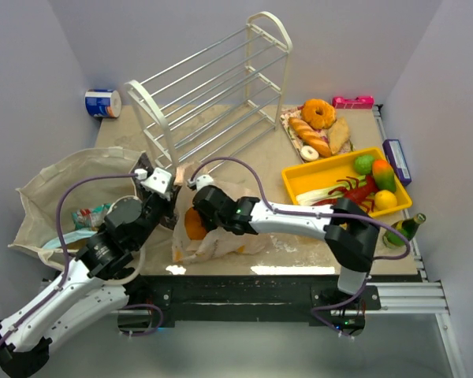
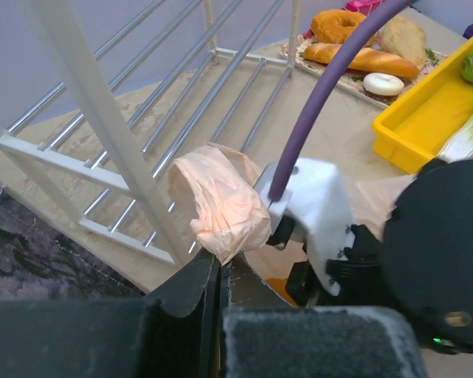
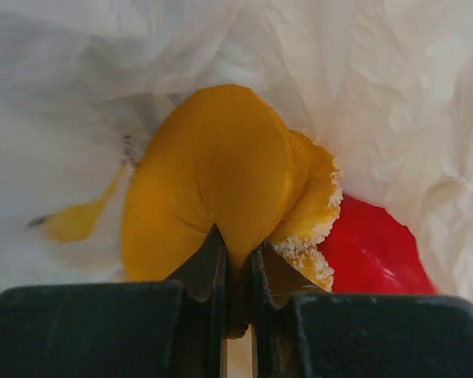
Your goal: Place the mixed food into the grocery bags and tie them
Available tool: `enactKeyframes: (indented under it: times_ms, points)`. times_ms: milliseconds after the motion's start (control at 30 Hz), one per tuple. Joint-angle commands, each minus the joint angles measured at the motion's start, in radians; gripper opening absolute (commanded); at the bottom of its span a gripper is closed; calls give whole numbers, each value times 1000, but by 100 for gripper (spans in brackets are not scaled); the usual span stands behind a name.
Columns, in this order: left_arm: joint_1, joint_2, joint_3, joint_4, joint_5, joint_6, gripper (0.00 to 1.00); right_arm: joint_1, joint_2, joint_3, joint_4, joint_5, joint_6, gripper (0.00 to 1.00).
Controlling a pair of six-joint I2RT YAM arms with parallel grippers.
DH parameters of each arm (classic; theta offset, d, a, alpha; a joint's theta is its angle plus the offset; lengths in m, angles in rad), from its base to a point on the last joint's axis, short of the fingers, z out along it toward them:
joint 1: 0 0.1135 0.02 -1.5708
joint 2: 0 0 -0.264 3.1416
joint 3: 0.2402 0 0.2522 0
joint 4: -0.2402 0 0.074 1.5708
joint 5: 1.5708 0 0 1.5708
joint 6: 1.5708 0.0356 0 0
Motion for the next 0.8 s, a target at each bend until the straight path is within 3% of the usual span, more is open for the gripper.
enactKeyframes:
  times_ms: [0, 133, 233, 267, 367, 567, 767]
  points:
    - [7, -35, -13, 59, -10, 8, 0, -10, 61, -11, -28, 97, 44, 0]
    - [6, -43, -16, 63, -18, 8, 0, -10, 8, -58, -5, 81, 41, 2]
    - [6, -34, -13, 60, -18, 8, 0, -10, -63, -68, -3, 67, 11, 39]
    - [7, -32, -11, 56, -18, 10, 0, -9, -81, -72, -6, 59, 5, 58]
    - [7, -31, -10, 53, -21, 8, 0, -9, -156, -97, -25, 39, -3, 75]
    - [7, -36, -11, 54, -24, 8, 0, -9, -270, -163, -140, 83, 14, 89]
    - [6, -31, -11, 54, -22, 8, 0, -9, -353, -261, -216, 67, 46, 92]
